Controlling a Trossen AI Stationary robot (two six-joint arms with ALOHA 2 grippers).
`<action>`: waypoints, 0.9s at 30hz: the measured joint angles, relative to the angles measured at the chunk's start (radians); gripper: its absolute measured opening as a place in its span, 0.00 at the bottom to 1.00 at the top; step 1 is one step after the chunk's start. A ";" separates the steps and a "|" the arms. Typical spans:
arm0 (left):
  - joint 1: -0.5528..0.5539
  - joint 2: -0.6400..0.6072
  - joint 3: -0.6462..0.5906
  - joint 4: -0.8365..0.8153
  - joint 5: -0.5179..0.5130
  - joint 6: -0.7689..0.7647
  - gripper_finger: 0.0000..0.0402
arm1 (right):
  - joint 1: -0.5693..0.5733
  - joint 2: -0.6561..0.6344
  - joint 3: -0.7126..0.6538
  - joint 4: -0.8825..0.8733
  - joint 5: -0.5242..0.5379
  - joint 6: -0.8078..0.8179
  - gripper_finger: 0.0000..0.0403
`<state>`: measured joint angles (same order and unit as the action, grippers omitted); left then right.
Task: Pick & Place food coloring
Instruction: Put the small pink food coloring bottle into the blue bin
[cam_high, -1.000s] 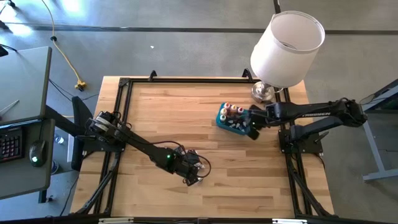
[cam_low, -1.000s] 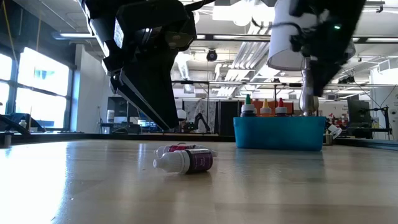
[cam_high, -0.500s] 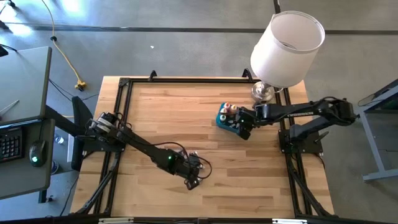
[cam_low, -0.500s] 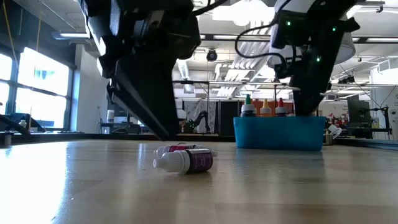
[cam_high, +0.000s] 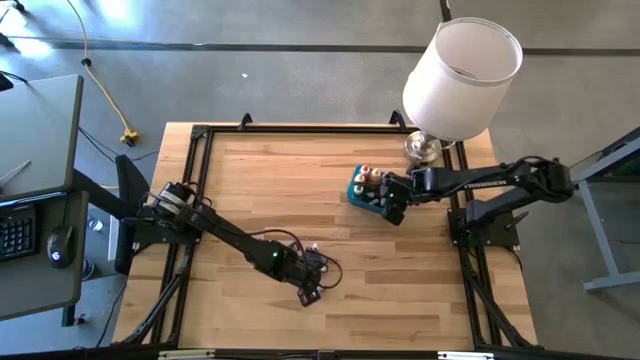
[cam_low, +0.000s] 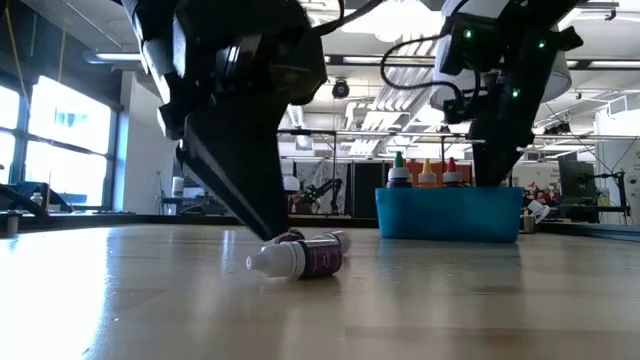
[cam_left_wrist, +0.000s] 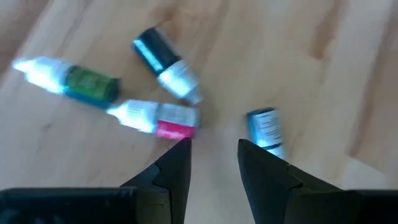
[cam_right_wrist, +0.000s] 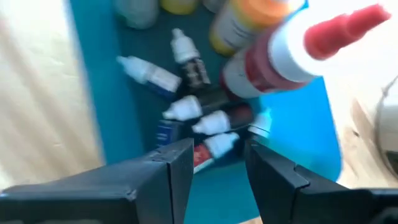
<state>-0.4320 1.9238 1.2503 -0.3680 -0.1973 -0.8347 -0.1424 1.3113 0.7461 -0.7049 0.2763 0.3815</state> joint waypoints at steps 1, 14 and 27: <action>0.000 -0.001 0.000 0.014 0.011 0.000 0.32 | 0.006 -0.010 0.005 -0.001 -0.007 0.002 0.34; 0.013 -0.023 0.036 -0.119 0.001 -0.059 0.32 | 0.274 -0.062 0.066 0.327 -0.087 -0.039 0.34; 0.013 -0.022 0.093 -0.233 -0.057 -0.292 0.32 | 0.468 0.214 -0.063 1.115 -0.241 -0.627 0.34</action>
<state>-0.4191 1.9021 1.3437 -0.6009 -0.2542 -1.1271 0.3259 1.5256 0.6832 0.4100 0.0357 -0.2453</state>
